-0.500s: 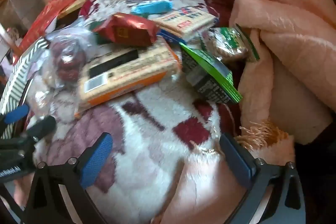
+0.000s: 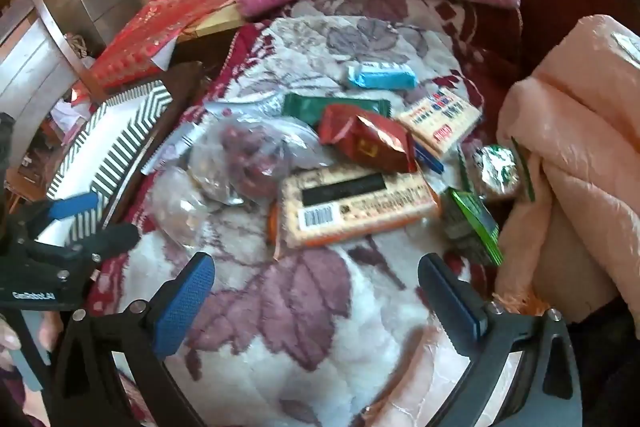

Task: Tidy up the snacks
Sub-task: 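Reach the left gripper to the clear bag of nuts and grasp it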

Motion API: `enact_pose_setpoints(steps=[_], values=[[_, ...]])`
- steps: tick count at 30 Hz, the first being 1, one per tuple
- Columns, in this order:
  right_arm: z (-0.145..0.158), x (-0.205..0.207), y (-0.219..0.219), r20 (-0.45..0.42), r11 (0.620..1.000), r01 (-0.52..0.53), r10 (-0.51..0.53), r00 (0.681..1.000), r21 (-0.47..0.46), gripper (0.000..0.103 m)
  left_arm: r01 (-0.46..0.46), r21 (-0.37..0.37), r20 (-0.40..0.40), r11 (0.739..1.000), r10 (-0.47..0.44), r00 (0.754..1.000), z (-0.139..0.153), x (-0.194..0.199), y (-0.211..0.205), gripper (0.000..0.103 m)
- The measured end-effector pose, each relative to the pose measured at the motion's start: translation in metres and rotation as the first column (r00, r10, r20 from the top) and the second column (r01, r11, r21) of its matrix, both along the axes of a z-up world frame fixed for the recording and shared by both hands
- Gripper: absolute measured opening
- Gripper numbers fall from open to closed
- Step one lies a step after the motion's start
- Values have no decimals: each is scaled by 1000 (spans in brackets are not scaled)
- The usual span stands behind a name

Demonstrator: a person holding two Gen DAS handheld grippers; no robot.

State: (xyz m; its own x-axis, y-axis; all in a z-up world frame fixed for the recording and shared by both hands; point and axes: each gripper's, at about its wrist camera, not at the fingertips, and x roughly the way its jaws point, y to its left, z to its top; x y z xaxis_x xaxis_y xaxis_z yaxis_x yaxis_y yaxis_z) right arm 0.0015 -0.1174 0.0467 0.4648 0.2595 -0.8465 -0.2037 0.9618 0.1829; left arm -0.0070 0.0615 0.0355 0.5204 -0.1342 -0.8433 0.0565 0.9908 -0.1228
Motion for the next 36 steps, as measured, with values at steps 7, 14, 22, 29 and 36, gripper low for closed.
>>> enact_pose_setpoints(steps=[7, 14, 22, 29, 36], values=[[12, 5, 1, 20, 999, -20, 20, 1000, -27, 102, -18, -10, 21, 1000, 18, 1000, 7, 10, -5, 103], [24, 6, 4, 59, 998, -33, 35, 998, -47, 102, -34, -13, 67, 999, 35, 997, 17, 10, -2, 103], [23, 5, 6, 55, 998, -35, 38, 998, -53, 102, -54, -18, 18, 998, 54, 998, 12, 14, -3, 103], [16, 5, 1, 35, 998, -25, 27, 999, -50, 102, -30, 1, -12, 1000, 30, 999, -4, 19, -7, 103], [10, 6, -5, 18, 999, -15, 15, 1000, -41, 102, 24, 57, -67, 998, -20, 998, -33, 36, -19, 103]])
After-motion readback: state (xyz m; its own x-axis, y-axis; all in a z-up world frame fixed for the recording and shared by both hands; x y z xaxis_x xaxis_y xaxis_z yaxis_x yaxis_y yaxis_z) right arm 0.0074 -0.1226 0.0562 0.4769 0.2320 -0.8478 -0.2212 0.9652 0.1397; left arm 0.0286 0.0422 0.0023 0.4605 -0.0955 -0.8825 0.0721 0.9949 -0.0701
